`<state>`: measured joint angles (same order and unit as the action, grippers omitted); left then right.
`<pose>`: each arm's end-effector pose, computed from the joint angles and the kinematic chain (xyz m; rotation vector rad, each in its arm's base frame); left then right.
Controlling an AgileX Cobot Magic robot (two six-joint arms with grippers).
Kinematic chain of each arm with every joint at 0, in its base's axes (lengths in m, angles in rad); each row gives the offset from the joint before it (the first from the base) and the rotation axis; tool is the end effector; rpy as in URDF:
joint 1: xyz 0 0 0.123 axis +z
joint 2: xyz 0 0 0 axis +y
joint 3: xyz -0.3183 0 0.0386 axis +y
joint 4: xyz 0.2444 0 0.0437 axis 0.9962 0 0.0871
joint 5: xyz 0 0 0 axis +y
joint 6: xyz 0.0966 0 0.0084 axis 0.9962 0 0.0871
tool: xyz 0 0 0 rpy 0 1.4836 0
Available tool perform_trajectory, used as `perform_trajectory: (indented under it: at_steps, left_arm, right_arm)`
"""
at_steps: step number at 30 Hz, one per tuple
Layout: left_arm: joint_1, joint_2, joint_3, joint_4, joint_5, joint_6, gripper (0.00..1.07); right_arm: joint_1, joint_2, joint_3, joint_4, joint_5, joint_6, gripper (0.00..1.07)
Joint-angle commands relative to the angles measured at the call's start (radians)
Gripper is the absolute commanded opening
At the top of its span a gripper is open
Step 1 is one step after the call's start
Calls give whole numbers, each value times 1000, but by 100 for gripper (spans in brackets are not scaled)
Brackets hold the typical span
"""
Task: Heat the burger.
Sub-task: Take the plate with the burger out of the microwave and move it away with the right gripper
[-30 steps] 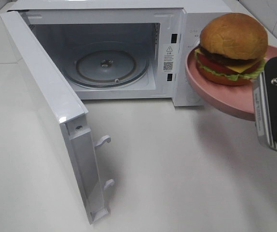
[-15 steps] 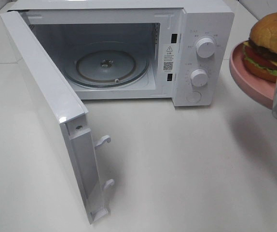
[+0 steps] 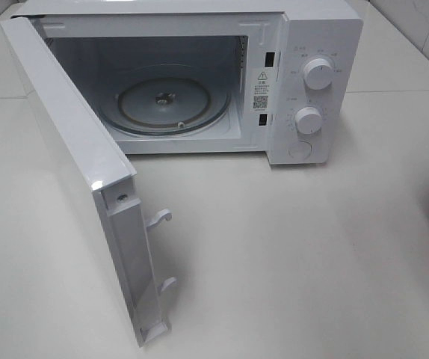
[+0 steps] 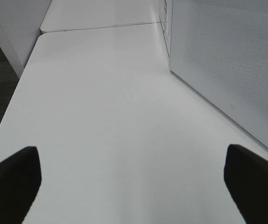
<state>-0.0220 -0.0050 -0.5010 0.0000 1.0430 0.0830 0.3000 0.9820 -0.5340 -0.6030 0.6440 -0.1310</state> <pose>-0.0386 0.0008 0.2745 0.1060 2.0180 0.0387 0.1532 0.0128 0.2704 -0.9897 2.2928 -0.5726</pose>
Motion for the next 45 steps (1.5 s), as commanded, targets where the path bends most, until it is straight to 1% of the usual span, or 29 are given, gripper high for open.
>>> perform_trajectory:
  at_steps: [1,3,8,11,12,15,18,19,20,23,24,25,28,30,31,33,37,42,45]
  left_arm:
    - [-2,-20,2,-9,-9,-6,101]
    - [-2,-20,2,-9,-9,-6,101]
    - [-2,-20,2,-9,-9,-6,101]
    - [-2,-20,2,-9,-9,-6,101]
    - [-2,-20,2,-9,-9,-6,101]
    - [-2,-20,2,-9,-9,-6,101]
    - [-2,-20,2,-9,-9,-6,101]
    - [-2,-20,2,-9,-9,-6,101]
    - [-2,-20,2,-9,-9,-6,101]
    - [-2,-20,2,-9,-9,-6,101]
    - [-2,-20,2,-9,-9,-6,101]
    - [-2,-20,2,-9,-9,-6,101]
    - [-2,-20,2,-9,-9,-6,101]
    - [-2,-20,2,-9,-9,-6,101]
    - [-2,-20,2,-9,-9,-6,101]
    - [-2,-20,2,-9,-9,-6,101]
    - [-2,-20,2,-9,-9,-6,101]
    - [-2,-20,2,-9,-9,-6,101]
    - [-2,-20,2,-9,-9,-6,101]
  right_arm:
    - [-29,-16,-4,-129,-27,91,1]
    - [-57,-16,17,-169,-20,169,1]
    - [-67,3,39,-215,7,264,1]
    - [-67,48,39,-236,31,317,1]
    - [-67,85,39,-241,38,367,1]
    - [-67,106,39,-241,41,396,1]
    - [-67,214,38,-254,47,513,1]
    - [-67,214,38,-254,47,513,1]
    - [-67,257,38,-261,45,541,1]
    - [-67,274,38,-264,44,554,1]
    - [-80,310,37,-267,38,585,1]
    - [-112,332,37,-269,11,619,1]
    - [-128,336,37,-275,-4,632,1]
    - [-187,345,37,-336,-10,678,1]
    - [-187,345,37,-336,-10,678,1]
    - [-221,355,37,-362,-17,708,2]
    - [-230,373,37,-389,-31,736,2]
    - [-230,437,37,-429,-41,805,2]
    - [-230,475,37,-448,-81,866,2]
